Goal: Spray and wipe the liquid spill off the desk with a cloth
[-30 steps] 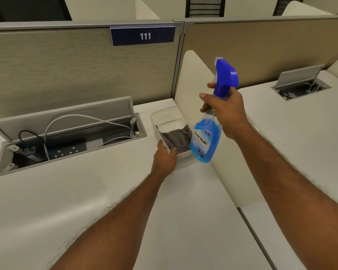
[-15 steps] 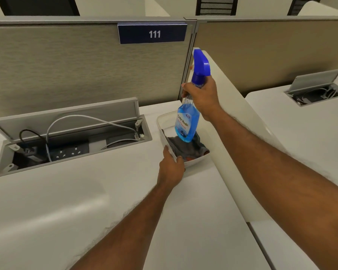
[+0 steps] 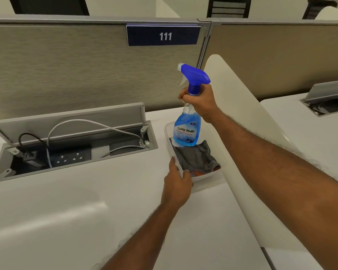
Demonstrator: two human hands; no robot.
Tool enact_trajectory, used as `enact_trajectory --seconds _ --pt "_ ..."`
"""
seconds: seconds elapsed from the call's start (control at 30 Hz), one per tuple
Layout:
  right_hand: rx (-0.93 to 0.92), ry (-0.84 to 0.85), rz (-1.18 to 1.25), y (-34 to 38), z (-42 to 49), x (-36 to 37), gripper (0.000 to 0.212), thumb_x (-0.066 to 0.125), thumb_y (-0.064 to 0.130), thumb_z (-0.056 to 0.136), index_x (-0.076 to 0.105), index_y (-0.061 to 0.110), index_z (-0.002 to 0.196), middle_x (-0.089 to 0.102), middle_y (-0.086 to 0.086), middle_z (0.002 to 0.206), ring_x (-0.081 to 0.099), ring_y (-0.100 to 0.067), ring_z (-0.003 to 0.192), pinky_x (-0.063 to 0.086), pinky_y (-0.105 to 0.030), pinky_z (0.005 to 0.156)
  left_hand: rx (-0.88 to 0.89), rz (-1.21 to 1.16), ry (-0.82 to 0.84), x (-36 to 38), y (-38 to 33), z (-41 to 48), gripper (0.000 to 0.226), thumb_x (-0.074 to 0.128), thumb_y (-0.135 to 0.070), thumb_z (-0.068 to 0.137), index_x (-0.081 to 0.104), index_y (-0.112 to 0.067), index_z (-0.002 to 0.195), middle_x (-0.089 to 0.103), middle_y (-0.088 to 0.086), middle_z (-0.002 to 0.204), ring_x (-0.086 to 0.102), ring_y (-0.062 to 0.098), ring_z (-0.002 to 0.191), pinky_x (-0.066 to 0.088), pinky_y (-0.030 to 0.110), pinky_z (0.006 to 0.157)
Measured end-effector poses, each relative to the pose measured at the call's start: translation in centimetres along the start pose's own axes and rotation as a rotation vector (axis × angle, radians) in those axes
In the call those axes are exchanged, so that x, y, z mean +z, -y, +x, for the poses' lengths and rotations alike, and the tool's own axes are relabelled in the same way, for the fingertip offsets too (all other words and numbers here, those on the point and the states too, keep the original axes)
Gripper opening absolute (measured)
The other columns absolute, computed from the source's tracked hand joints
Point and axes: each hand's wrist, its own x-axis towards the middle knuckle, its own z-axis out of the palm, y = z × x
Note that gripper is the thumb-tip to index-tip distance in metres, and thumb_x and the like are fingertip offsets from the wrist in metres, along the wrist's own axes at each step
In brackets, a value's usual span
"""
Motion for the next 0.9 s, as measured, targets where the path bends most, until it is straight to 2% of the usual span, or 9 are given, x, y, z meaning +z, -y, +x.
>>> enact_trajectory --seconds 0.1,0.2,0.33,0.47,0.57,0.67,0.83,0.9 --pt "-0.026 0.029 -0.052 -0.3 0.3 0.3 0.026 0.068 -0.006 0.078 0.058 -0.006 0.102 0.063 -0.028 0.09 0.061 -0.028 0.085 0.056 -0.043 0.084 0.006 0.014 -0.007 0.1 0.1 0.1 0.065 0.048 -0.03 0.102 0.013 -0.027 0.157 0.037 0.003 0.158 0.055 0.029 0.13 0.052 0.044 0.103" --pt "-0.063 0.007 -0.046 -0.5 0.5 0.5 0.025 0.072 0.007 0.076 0.058 0.004 0.096 0.061 -0.015 0.083 0.058 -0.018 0.08 0.054 -0.031 0.077 0.009 0.033 -0.016 0.2 0.0 0.0 0.066 0.048 -0.032 0.102 0.013 -0.028 0.157 0.039 0.002 0.157 0.054 0.028 0.131 0.052 0.044 0.103" --pt "-0.074 -0.173 0.0 -0.7 0.6 0.3 0.021 0.081 0.025 0.079 0.061 0.025 0.084 0.062 0.007 0.073 0.06 0.0 0.068 0.052 -0.017 0.069 0.011 0.05 -0.032 0.4 0.1 0.1 0.066 0.048 -0.033 0.102 0.013 -0.028 0.157 0.04 0.001 0.157 0.055 0.027 0.131 0.052 0.043 0.103" --pt "0.009 -0.157 0.219 -1.2 0.1 0.2 0.011 0.074 0.016 0.086 0.064 0.017 0.091 0.068 -0.002 0.081 0.069 -0.014 0.068 0.059 -0.029 0.07 0.011 0.035 -0.03 0.5 0.0 0.0 0.066 0.048 -0.033 0.102 0.013 -0.028 0.157 0.04 0.002 0.157 0.06 0.03 0.124 0.054 0.044 0.101" --pt "0.035 -0.162 0.276 -1.2 -0.2 0.3 0.006 0.067 0.008 0.089 0.062 0.011 0.091 0.065 -0.006 0.075 0.068 -0.015 0.065 0.058 -0.029 0.068 0.008 0.038 -0.035 0.4 -0.1 0.0 0.066 0.048 -0.032 0.102 0.012 -0.028 0.158 0.039 0.003 0.158 0.059 0.03 0.125 0.053 0.044 0.102" --pt "0.017 -0.165 0.285 -1.1 -0.7 0.6 0.008 0.06 0.003 0.083 0.061 0.011 0.084 0.063 -0.005 0.066 0.064 -0.015 0.061 0.059 -0.033 0.067 0.001 0.027 -0.017 0.4 -0.2 -0.2 0.066 0.048 -0.032 0.102 0.012 -0.027 0.158 0.037 0.004 0.159 0.06 0.033 0.125 0.052 0.046 0.103" --pt "0.003 -0.191 0.238 -1.3 -1.6 0.8 0.01 0.057 0.008 0.077 0.062 0.014 0.083 0.065 0.001 0.07 0.066 -0.018 0.071 0.057 -0.043 0.081 -0.016 0.013 -0.029 0.3 -0.4 -0.2 0.066 0.048 -0.03 0.102 0.012 -0.027 0.158 0.038 0.005 0.158 0.059 0.033 0.126 0.052 0.046 0.103" --pt "-0.006 -0.213 0.186 -1.3 -2.3 0.8 0.009 0.06 0.018 0.077 0.061 0.02 0.085 0.064 -0.002 0.075 0.064 -0.016 0.076 0.056 -0.039 0.083 -0.024 0.011 -0.027 0.3 -0.5 -0.3 0.066 0.048 -0.029 0.102 0.013 -0.026 0.158 0.037 0.006 0.159 0.059 0.033 0.127 0.052 0.046 0.103"
